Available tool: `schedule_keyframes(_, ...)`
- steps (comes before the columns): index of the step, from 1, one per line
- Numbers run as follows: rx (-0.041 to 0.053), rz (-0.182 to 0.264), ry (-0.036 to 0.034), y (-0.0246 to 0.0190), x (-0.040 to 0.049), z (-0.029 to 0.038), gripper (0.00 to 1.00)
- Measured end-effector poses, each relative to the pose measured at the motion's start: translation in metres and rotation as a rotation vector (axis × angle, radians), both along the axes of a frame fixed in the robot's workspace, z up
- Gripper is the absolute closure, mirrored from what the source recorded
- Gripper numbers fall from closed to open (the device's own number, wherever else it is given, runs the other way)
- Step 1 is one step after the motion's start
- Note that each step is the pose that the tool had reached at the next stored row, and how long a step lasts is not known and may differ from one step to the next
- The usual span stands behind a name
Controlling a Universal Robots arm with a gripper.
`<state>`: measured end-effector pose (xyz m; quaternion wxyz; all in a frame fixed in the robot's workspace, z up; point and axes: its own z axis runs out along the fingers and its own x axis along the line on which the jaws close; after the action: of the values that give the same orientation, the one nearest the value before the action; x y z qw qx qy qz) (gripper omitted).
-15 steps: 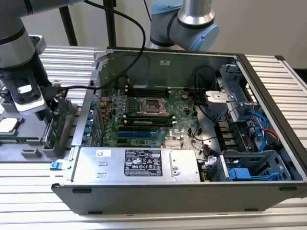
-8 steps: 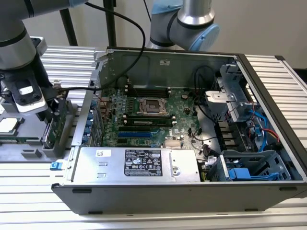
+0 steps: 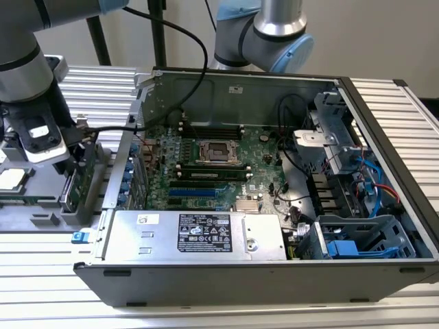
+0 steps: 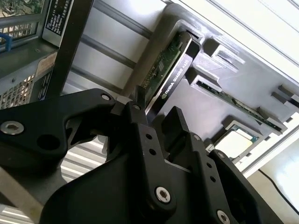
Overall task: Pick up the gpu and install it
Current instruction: 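Pick up the gpu and move the gpu toward the slot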
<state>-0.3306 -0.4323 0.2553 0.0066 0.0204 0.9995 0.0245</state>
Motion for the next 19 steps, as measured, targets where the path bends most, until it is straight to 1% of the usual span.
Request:
schedule_keyframes(4,0.0000,0.000,-0.0001,0.0005,-0.0002,-0.0020,0.00)
schedule_keyframes(9,0.0000,0.000,-0.0001,0.0028,-0.0002,-0.0049,0.00)
schedule_keyframes(19,0.0001,0.000,-0.0001,0.0057,-0.0002,-0.0102,0.00)
